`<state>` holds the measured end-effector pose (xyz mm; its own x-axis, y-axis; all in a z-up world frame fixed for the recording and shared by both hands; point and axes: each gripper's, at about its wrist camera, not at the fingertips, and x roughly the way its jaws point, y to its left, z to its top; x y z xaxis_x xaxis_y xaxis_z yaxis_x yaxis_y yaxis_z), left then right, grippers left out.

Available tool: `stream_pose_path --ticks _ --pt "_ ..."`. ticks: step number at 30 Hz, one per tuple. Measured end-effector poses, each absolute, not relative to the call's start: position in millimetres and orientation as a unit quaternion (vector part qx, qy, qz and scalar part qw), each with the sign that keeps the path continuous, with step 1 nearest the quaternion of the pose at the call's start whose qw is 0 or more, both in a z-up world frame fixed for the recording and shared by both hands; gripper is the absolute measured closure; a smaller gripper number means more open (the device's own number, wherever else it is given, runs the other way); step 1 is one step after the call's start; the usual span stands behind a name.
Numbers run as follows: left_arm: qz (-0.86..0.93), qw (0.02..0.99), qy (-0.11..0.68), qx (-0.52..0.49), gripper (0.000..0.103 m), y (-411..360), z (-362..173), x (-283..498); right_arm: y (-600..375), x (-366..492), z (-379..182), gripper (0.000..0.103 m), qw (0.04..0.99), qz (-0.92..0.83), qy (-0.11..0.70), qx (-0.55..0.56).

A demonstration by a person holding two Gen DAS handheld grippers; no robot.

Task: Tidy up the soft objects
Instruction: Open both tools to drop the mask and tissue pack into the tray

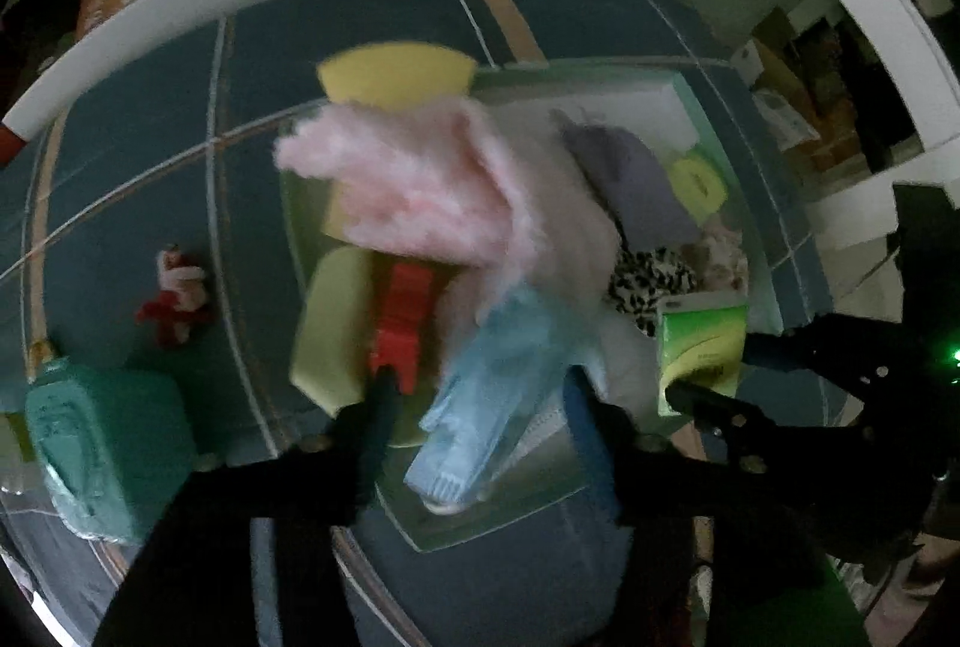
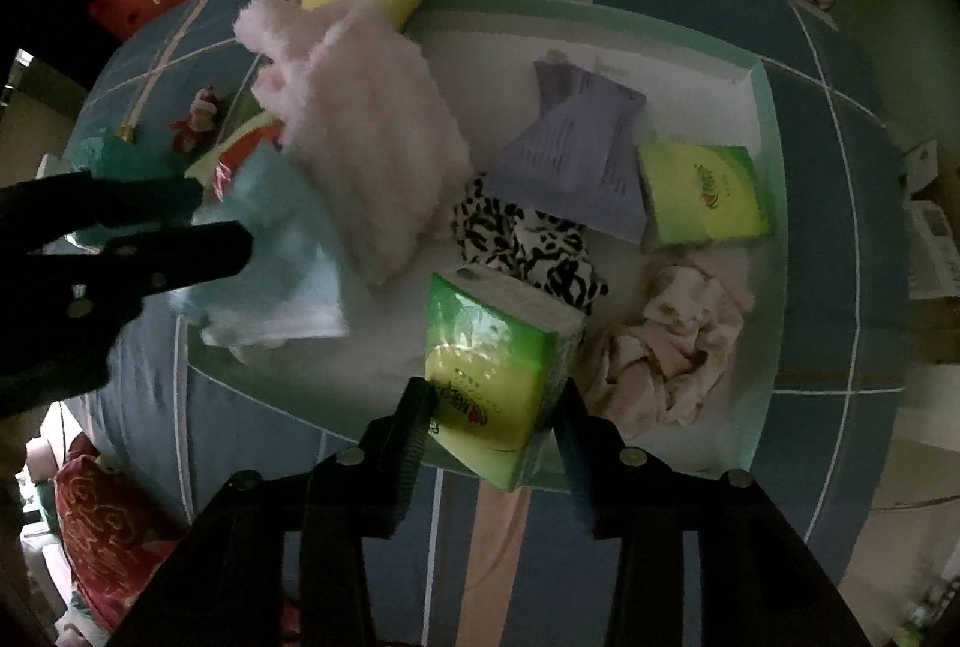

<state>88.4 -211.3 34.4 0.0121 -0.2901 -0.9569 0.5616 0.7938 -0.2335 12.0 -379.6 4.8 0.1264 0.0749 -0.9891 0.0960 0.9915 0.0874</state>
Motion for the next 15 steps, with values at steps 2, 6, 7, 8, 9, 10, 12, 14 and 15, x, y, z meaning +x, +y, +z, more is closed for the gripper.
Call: stream_pose_path --ticks 2,6,7,8,9,10,12,14,15 --pt "-0.301 0.707 0.632 0.102 0.038 -206 42 92 -379 11 11 0.054 0.75 -0.013 0.658 0.061" --pt "-0.286 0.719 0.625 0.104 0.026 -190 57 98 -377 6 28 0.044 0.755 -0.028 0.653 0.053" --pt "-0.279 0.723 0.624 0.103 0.024 -183 63 101 -376 5 32 0.043 0.756 -0.03 0.652 0.052" --pt "-0.274 0.725 0.623 0.102 0.023 -176 67 103 -374 3 36 0.042 0.756 -0.032 0.652 0.049" --pt "-0.267 0.728 0.624 0.101 0.022 -171 70 106 -371 2 41 0.039 0.757 -0.034 0.651 0.046" --pt "-0.259 0.73 0.625 0.098 0.021 -163 74 109 -369 1 45 0.034 0.757 -0.036 0.651 0.043" --pt "-0.242 0.732 0.63 0.09 0.021 -144 81 118 -370 1 51 0.024 0.76 -0.038 0.648 0.038" --pt "-0.226 0.737 0.632 0.082 0.021 -130 87 123 -372 1 55 0.014 0.762 -0.039 0.645 0.035" --pt "-0.22 0.738 0.633 0.08 0.021 -123 89 125 -370 3 60 0.009 0.763 -0.04 0.644 0.034"
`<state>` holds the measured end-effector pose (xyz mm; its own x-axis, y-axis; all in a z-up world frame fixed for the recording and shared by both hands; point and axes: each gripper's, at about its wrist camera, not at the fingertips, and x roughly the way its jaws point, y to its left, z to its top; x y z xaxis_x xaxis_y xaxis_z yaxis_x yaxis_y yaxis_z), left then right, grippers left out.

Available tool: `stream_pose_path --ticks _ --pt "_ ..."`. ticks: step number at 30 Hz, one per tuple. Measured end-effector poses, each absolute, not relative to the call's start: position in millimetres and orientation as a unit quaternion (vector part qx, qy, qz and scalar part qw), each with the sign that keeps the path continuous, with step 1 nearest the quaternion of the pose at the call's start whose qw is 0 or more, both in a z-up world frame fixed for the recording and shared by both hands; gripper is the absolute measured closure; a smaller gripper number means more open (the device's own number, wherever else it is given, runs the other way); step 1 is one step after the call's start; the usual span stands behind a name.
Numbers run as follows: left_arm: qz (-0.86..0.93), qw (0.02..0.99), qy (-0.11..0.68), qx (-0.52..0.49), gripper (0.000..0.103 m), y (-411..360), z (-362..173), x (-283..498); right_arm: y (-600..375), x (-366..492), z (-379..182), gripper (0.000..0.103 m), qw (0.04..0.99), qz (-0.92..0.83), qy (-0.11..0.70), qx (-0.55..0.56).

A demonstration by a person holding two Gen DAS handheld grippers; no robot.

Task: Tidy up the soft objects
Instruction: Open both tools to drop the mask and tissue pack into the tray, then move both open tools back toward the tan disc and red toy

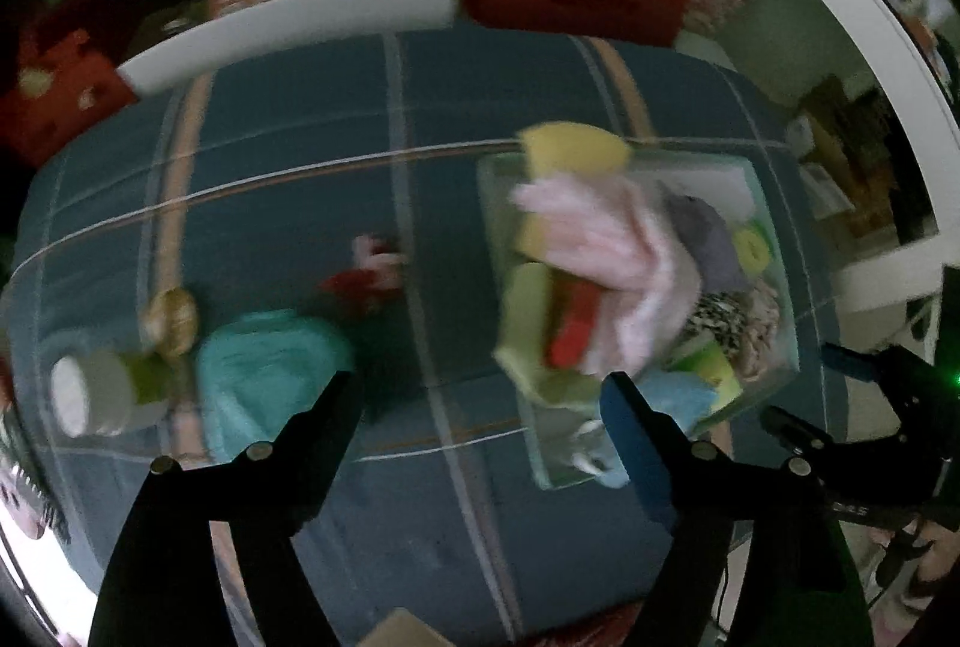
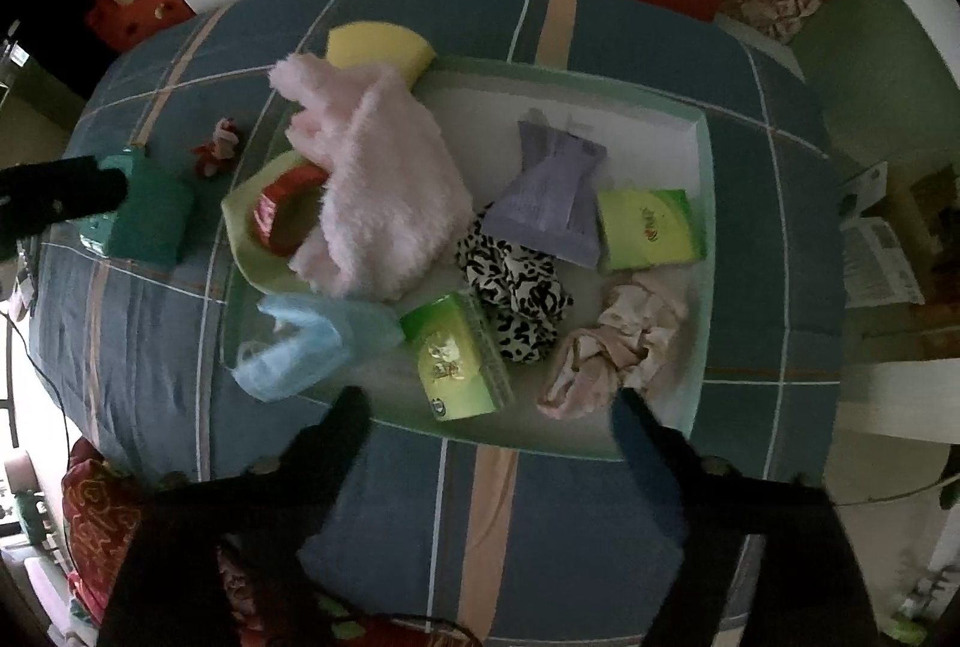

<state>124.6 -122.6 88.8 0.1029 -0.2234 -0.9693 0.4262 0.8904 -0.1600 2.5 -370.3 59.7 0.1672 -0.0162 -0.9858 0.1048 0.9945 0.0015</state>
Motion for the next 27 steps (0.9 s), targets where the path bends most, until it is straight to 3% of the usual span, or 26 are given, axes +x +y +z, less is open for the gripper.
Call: stream_pose_path --ticks 3,27 --pt "-0.193 0.742 0.638 0.073 0.021 -95 97 131 -364 2 72 0.0 0.766 -0.042 0.641 0.03" --pt "-0.104 0.759 0.641 -0.036 0.02 84 155 163 -271 31 162 0.0 0.794 -0.027 0.607 -0.008"
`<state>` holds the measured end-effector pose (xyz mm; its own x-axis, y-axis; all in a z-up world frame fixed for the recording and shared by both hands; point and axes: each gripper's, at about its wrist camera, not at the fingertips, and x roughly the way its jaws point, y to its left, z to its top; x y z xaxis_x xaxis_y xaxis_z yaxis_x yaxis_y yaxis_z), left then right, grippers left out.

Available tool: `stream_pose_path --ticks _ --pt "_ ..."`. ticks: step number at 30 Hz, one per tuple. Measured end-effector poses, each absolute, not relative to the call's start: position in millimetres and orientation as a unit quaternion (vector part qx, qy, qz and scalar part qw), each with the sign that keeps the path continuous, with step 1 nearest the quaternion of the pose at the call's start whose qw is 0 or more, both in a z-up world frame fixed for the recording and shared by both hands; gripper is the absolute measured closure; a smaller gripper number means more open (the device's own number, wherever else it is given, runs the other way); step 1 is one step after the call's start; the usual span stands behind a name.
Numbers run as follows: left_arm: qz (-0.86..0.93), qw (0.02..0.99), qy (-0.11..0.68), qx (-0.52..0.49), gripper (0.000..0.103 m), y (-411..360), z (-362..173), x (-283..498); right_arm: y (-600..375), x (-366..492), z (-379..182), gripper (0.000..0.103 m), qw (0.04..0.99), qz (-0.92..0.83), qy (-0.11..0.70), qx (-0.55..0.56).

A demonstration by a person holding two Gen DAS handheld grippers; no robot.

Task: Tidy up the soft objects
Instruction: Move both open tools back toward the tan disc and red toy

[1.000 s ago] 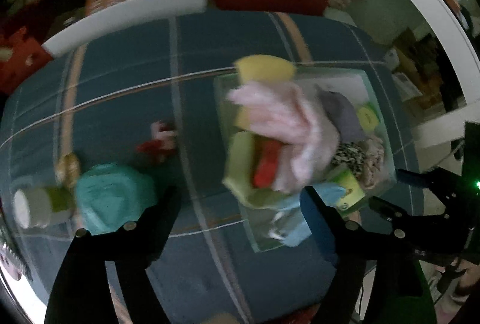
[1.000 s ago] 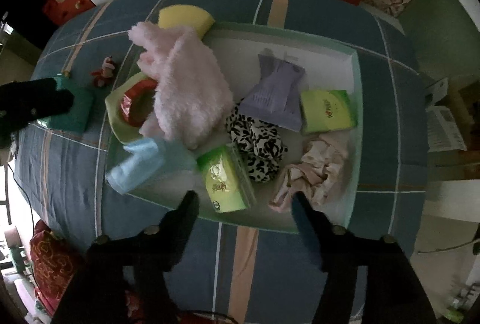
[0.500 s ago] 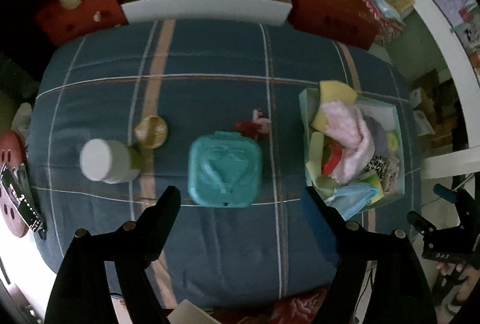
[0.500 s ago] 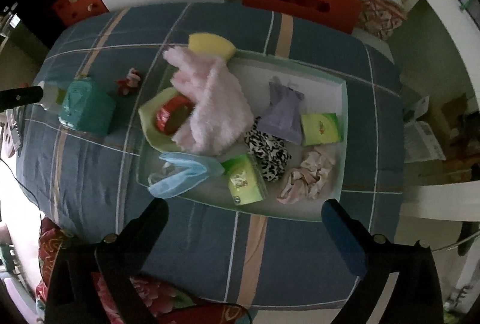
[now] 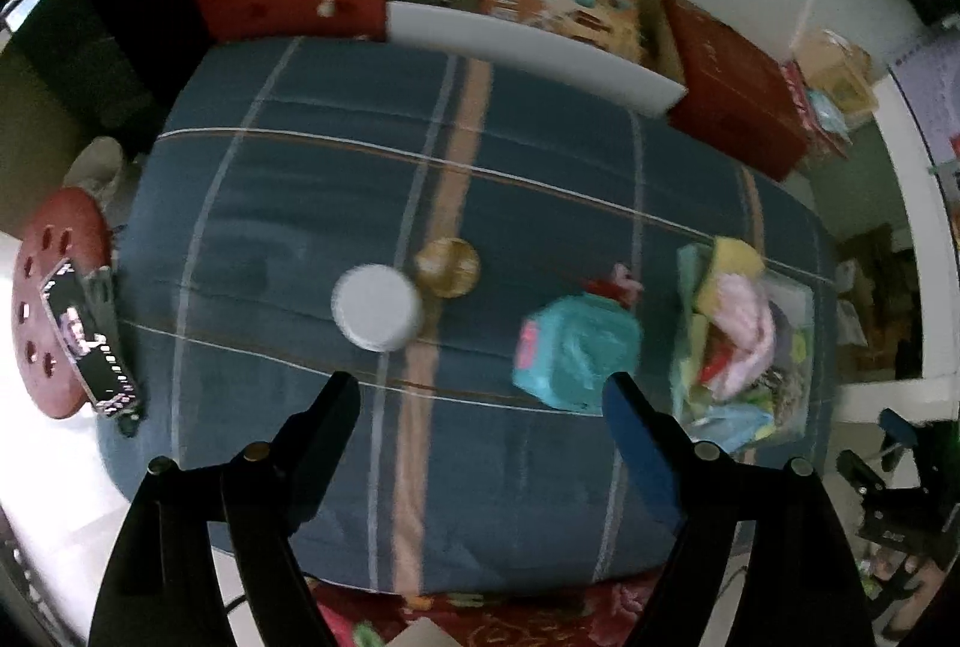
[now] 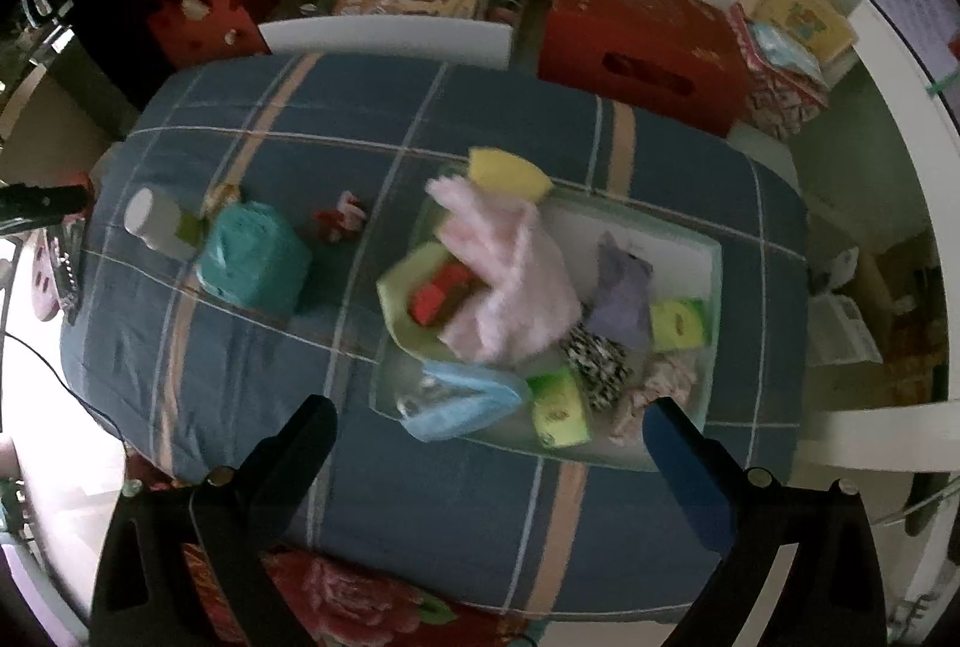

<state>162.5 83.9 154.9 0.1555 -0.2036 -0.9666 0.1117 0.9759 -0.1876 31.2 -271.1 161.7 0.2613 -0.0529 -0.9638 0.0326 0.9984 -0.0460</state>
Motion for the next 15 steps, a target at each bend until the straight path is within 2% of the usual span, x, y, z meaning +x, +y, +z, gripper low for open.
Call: stream_pose_path --ticks 15 --pt "-0.076 0.749 0.656 -0.051 0.02 131 137 218 -206 114 146 0.0 0.78 0.009 0.626 -0.018"
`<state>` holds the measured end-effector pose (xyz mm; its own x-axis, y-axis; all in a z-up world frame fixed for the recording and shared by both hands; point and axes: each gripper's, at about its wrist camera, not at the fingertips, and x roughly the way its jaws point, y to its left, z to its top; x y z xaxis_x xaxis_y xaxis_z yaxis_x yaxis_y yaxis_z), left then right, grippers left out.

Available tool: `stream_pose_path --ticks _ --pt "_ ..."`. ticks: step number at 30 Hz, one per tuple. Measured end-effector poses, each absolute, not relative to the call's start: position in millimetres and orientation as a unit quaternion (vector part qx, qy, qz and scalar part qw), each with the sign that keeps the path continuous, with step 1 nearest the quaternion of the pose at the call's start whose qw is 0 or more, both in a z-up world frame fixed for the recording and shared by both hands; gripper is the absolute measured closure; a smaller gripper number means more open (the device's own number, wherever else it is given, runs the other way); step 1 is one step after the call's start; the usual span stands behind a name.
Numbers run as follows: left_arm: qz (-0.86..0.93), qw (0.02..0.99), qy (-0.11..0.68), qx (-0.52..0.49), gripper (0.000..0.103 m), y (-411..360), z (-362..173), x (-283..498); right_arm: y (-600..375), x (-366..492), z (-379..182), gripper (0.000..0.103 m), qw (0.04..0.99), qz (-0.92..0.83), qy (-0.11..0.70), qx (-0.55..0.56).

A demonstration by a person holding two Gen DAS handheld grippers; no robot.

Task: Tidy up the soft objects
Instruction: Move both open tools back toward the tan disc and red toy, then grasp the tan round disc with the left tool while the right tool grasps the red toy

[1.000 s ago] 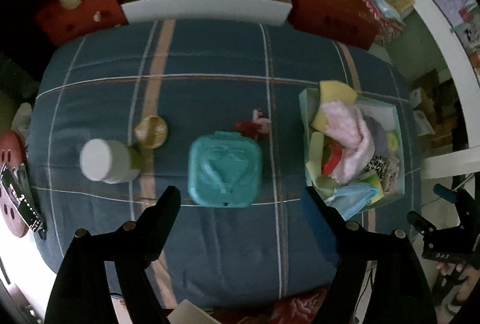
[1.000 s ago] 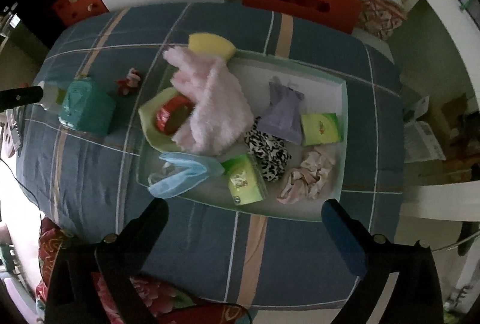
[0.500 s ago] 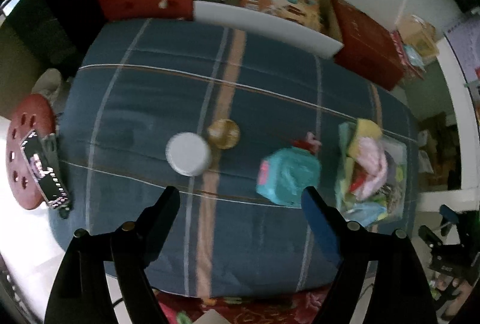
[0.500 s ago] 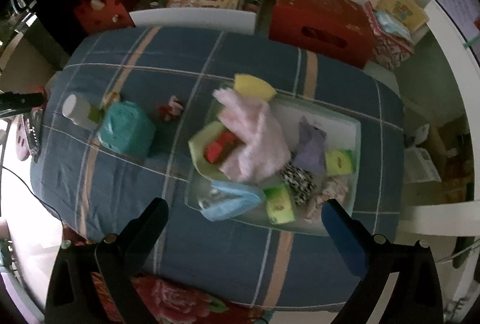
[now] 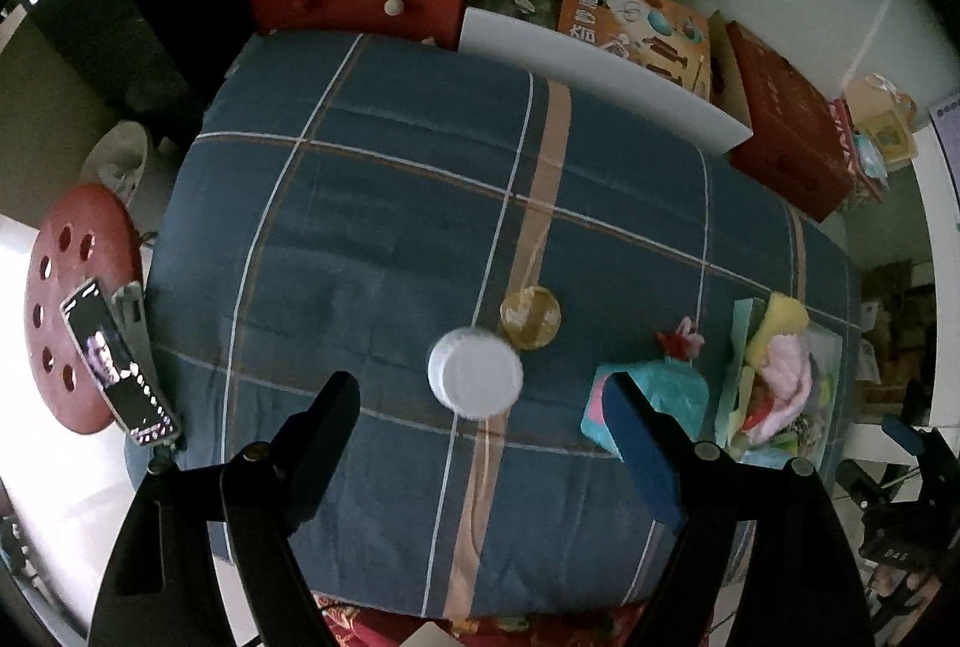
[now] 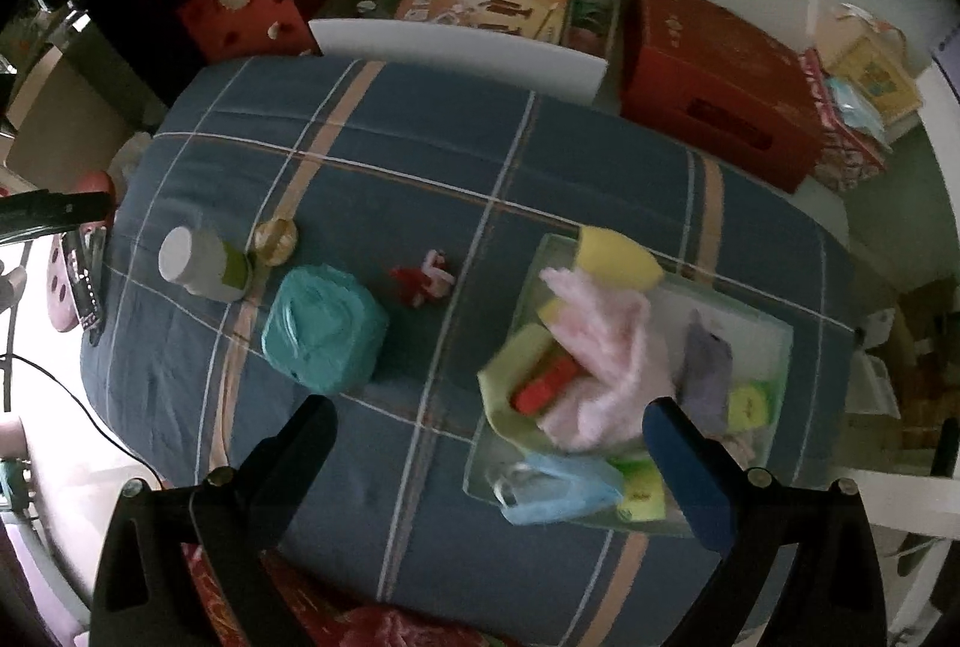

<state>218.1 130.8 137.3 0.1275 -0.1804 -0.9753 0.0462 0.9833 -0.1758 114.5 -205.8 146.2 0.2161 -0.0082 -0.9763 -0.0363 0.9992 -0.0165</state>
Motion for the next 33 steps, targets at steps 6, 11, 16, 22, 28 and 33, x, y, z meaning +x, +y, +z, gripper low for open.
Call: stream_pose_path --ticks 6,11,16,22,28,33 --pt "-0.072 0.737 0.67 -0.058 0.02 124 109 246 -191 151 118 0.0 0.764 0.021 0.645 0.004" --pt "-0.075 0.72 0.689 -0.046 0.02 110 78 269 -186 181 83 0.0 0.748 0.014 0.664 0.021" --pt "-0.082 0.703 0.706 -0.029 0.02 91 49 286 -187 204 45 0.001 0.728 0.006 0.684 0.04" --pt "-0.088 0.673 0.734 0.001 0.02 67 14 297 -191 221 10 0.006 0.713 -0.001 0.698 0.058" --pt "-0.094 0.648 0.756 0.026 0.02 47 -13 301 -194 228 -16 0.014 0.698 -0.003 0.714 0.065" --pt "-0.101 0.634 0.765 0.056 0.02 31 -28 299 -198 229 -29 0.018 0.69 -0.005 0.72 0.074"
